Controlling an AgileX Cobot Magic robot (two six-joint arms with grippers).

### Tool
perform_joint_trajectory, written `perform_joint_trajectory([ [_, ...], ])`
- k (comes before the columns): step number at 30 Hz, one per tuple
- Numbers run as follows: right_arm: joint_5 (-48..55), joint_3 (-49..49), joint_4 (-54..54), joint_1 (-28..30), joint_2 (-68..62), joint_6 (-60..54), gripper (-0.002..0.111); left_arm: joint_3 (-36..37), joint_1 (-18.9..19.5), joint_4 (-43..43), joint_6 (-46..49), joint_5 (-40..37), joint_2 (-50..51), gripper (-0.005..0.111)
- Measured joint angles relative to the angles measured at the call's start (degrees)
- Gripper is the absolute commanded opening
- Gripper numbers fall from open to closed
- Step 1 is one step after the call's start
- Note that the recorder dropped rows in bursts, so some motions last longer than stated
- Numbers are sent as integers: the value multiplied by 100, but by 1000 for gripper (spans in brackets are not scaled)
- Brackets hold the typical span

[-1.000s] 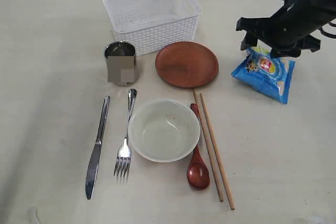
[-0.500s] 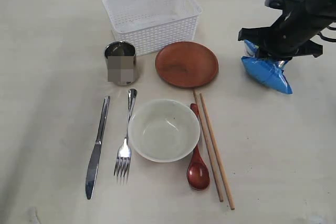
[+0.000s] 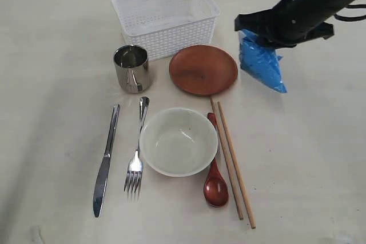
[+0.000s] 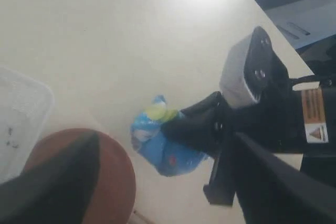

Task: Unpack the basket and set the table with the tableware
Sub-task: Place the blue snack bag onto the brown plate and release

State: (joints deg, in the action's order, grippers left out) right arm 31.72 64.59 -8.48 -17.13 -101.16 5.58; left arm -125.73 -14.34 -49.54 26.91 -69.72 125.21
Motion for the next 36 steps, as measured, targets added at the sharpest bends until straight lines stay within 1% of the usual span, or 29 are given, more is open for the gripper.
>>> perform_joint_trajectory([
  [6, 60, 573, 38, -745, -295, -53, 0, 0, 0, 2, 0, 0, 0, 65],
  [10, 100, 916, 57, -951, -606, -163, 0, 0, 0, 12, 0, 0, 0, 65],
  [11, 110, 982, 57, -964, -677, -190, 2, 0, 0, 52, 0, 0, 0, 65],
  [12, 110, 1027, 57, -974, -731, -189, 7, 0, 0, 91, 0, 0, 0, 65],
  [13, 110, 1075, 69, -974, -789, -202, 14, 0, 0, 118, 0, -10, 0, 65],
  [16, 122, 1129, 68, -977, -894, -224, 44, 0, 0, 141, 0, -10, 0, 65],
  [18, 122, 1151, 68, -977, -926, -235, 57, 0, 0, 140, 12, -10, 0, 65],
  [19, 108, 1151, 68, -977, -925, -235, 61, 0, 0, 140, 10, -10, 0, 65],
  [21, 83, 1151, 72, -977, -925, -246, 63, 0, 0, 140, 39, -10, 0, 65],
  [24, 47, 1151, 72, -977, -925, -322, 63, 0, 10, 140, 145, -10, 0, 65],
  [25, 61, 1151, 81, -977, -816, -422, 63, 0, 50, 284, 159, -10, -5, 64],
  [27, 194, 1151, 258, -987, -557, -472, 63, 0, 113, 281, 44, -131, -108, 51],
  [28, 238, 1151, 339, -987, -461, -491, 61, 0, 116, 281, -28, -174, -183, 33],
  [29, 333, 1151, 504, -1001, -295, -558, 57, 37, 138, 267, -110, -229, -355, 21],
  [30, 403, 1151, 587, -1001, -227, -558, 46, 110, 138, 211, -124, -241, -457, 3],
  [31, 513, 1151, 668, -1013, -166, -558, 33, 278, 138, 150, -112, -265, -614, 2],
  [32, 629, 1151, 710, -1013, -143, -558, 17, 497, 174, 363, -16, -160, -781, 1],
  [33, 641, 1163, 710, -1002, -122, -558, 7, 768, 243, 680, 116, -103, -902, 1],
  [34, 629, 1164, 672, -992, -122, -558, 0, 980, 296, 823, 222, -66, -956, 1],
  [35, 629, 1164, 614, -992, -149, -558, 0, 1194, 337, 929, 311, -43, -995, 1],
  [36, 616, 1164, 456, -992, -255, -558, 0, 1559, 362, 1053, 458, -25, -1097, 1],
])
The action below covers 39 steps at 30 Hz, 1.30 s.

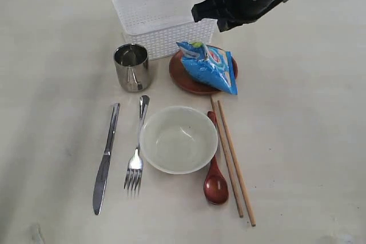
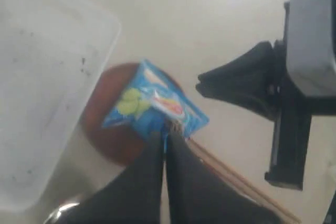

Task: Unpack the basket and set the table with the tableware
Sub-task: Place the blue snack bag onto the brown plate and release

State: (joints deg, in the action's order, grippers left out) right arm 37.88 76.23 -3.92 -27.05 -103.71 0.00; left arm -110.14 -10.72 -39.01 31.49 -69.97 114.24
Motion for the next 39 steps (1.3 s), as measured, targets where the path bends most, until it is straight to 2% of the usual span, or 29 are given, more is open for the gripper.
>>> perform_joint_trajectory([
  [2, -93, -41, -214, 0, -220, 0, 0, 474, 0, 23, 113, 0, -212, 1],
  [6, -196, -46, -334, -12, -562, 0, 0, 808, -22, 9, 217, 69, -367, 1],
  [17, -494, -46, -485, -206, -786, 40, 0, 835, 25, 24, 283, 123, -380, 1],
  [27, -664, -61, -485, -206, -1120, 40, 0, 845, 489, -52, 261, 219, -380, 1],
  [39, -751, -98, -485, -206, -1109, 40, 0, 845, 489, -115, 261, 222, -380, 1],
])
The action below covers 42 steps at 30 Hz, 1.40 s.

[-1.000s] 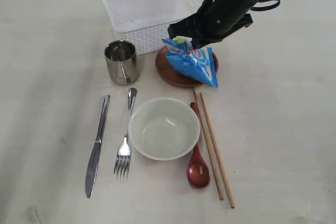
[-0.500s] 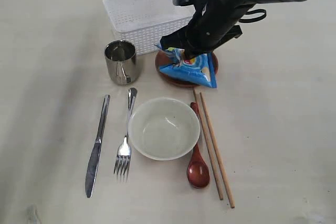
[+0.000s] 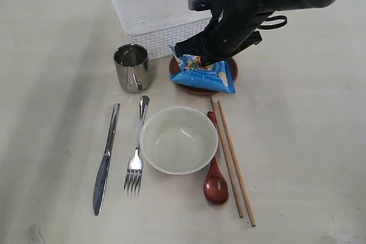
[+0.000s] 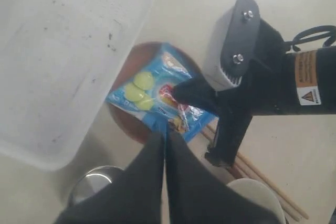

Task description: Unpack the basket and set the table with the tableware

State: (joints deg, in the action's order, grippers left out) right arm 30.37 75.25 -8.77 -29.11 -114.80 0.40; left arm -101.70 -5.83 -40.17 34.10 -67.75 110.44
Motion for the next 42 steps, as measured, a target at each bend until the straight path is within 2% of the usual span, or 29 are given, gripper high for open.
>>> perform_joint_trajectory([
  [7, 544, -14, 417, 13, 1123, 32, 0, 0, 0, -23, 0, 137, 0, 1],
  [14, 1645, -88, 542, 593, 1986, 33, 0, 158, 0, -122, 41, 314, -56, 0],
  [17, 2010, -405, 564, 812, 2182, 33, 0, 751, 0, -248, 259, 882, -318, 0],
  [22, 2073, -1006, 543, 860, 2289, 22, 1, 2310, 0, -590, 819, 2395, -1083, 0],
  [27, 2061, -1491, 464, 563, 2277, 11, 14, 3536, 0, -1040, 1318, 3509, -1924, 0],
  [31, 1840, -1899, 421, 183, 2269, 78, 22, 4110, 0, -1403, 1651, 3957, -2375, 0],
  [35, 1458, -2273, 408, -101, 2264, 275, 22, 4561, 0, -1912, 2225, 4174, -2715, 0],
  [42, 980, -2538, 303, -409, 2226, 449, 22, 5090, 0, -3344, 3745, 4195, -2924, 0],
])
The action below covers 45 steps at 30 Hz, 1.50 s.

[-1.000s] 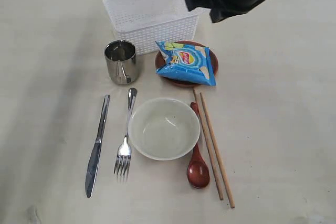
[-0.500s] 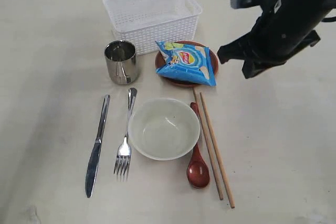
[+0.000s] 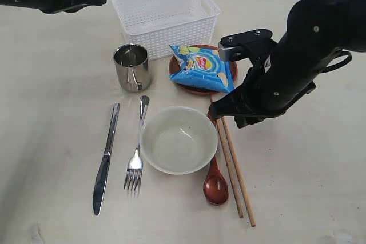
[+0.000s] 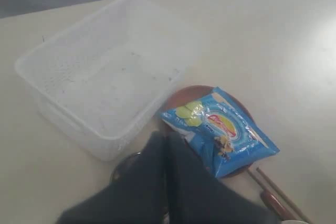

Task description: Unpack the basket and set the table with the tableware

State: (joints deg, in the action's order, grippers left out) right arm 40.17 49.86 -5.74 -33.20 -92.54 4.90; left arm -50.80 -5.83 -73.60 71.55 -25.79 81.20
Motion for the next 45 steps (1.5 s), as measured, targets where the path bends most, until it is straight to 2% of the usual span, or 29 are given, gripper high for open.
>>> perform_joint_trajectory([
  [4, -73, 0, -65, -83, -193, 9, 22, 1, 0, -217, 296, 38, -10, 0],
  [27, -303, 0, -65, -106, -481, 93, 23, 1, 0, -275, 383, 38, -10, 0],
  [33, -333, -37, -65, -106, -481, 93, 37, 1, 0, -275, 397, 38, -10, 0],
  [45, -760, -191, -44, -106, -699, 93, 37, 1, 0, -275, 397, 38, -10, 0],
])
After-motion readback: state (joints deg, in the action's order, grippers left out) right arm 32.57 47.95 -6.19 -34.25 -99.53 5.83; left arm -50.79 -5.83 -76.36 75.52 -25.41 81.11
